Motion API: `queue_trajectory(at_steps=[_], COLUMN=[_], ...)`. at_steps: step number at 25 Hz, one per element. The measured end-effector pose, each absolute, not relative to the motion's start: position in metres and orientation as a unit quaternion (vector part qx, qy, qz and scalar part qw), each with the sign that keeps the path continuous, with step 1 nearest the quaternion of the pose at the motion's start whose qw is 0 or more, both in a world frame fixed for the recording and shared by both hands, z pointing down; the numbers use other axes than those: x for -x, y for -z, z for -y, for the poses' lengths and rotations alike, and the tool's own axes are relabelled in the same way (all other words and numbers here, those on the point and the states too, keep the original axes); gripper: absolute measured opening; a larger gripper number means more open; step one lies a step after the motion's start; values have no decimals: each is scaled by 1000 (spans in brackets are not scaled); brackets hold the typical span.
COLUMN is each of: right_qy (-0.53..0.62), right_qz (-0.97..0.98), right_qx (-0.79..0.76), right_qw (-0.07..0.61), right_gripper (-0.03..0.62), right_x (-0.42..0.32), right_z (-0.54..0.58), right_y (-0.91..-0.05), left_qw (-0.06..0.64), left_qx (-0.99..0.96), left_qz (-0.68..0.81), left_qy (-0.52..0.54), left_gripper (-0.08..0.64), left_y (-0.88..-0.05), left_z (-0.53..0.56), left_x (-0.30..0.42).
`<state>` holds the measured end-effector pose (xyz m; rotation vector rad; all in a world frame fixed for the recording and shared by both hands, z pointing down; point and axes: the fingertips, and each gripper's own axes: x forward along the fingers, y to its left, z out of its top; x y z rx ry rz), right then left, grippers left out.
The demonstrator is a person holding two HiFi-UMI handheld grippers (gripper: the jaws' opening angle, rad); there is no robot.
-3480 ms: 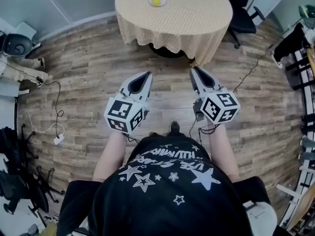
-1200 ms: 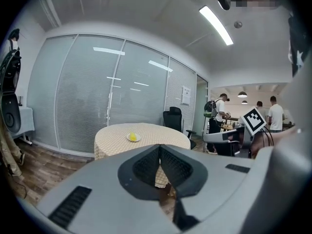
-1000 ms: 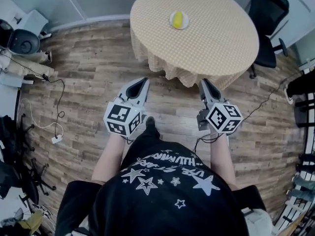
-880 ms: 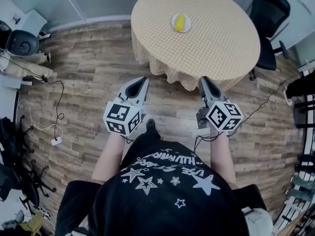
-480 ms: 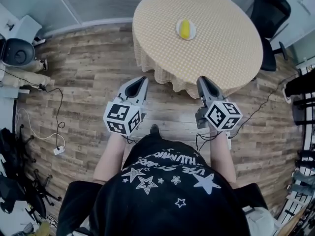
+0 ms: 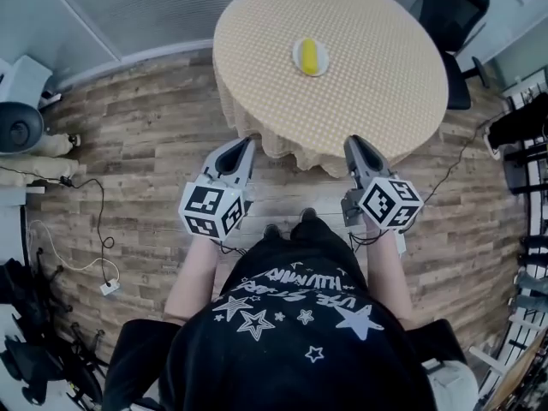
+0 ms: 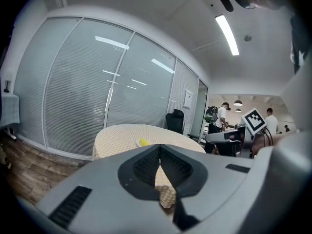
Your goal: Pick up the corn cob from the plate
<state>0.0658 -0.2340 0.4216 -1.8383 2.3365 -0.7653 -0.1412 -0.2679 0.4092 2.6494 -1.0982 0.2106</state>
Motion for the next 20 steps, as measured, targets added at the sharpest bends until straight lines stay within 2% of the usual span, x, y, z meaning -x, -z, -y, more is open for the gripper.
queue_trajectory(at_steps=[20], right_qy=[276], right_qz=[-783], right_qx=[556], right_qw=[40], right_gripper=[55], right_x=[-121], right_z=[378], right_y=[-434], left_qw=[128], left_qx=[-903], left_qz=[399], left_qy=[-97], left_gripper=[8], left_y=[-413], left_z=[373], left_x=[74])
